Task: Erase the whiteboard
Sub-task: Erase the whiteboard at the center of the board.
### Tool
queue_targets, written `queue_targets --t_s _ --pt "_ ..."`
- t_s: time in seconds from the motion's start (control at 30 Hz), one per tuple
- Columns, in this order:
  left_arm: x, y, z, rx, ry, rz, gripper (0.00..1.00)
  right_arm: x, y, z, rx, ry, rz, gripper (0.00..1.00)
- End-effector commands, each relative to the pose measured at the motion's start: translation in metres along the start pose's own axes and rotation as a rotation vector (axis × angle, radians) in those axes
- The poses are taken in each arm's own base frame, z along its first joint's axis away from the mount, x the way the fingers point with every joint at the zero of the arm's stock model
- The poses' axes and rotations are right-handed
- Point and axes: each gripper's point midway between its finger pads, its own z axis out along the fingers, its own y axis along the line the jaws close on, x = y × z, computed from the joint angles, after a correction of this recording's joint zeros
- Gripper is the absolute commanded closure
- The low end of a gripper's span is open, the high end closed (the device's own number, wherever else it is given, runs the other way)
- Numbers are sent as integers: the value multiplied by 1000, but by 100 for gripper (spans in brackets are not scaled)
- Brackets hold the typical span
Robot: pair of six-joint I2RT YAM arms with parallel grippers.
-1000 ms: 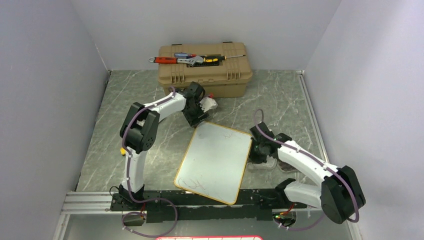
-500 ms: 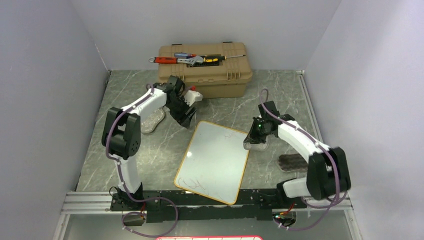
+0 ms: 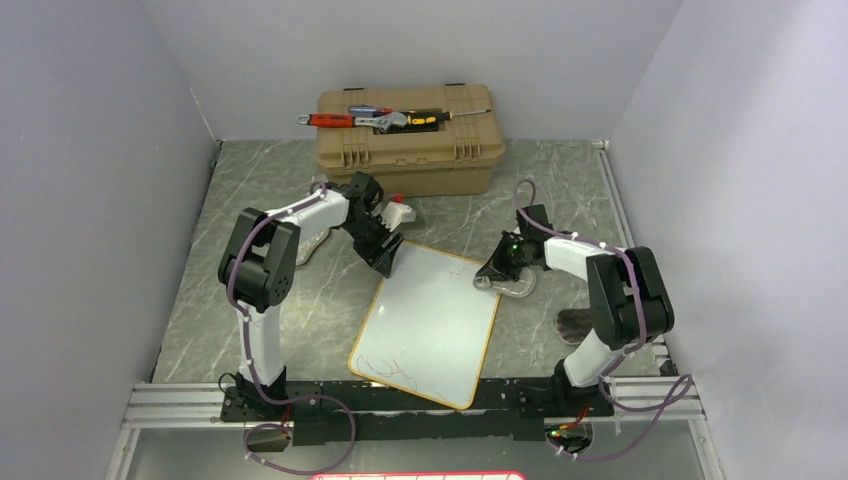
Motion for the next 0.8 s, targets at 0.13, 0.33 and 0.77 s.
queue_targets --t_s 0.13,0.33,0.77 --pt "35 4 48 -34 147 49 44 -1 1 38 -53 -25 72 100" --pt "41 1 57 -48 209 88 55 17 44 74 -56 25 12 100" --pt "58 9 59 -72 293 84 80 6 -6 28 30 -44 33 100"
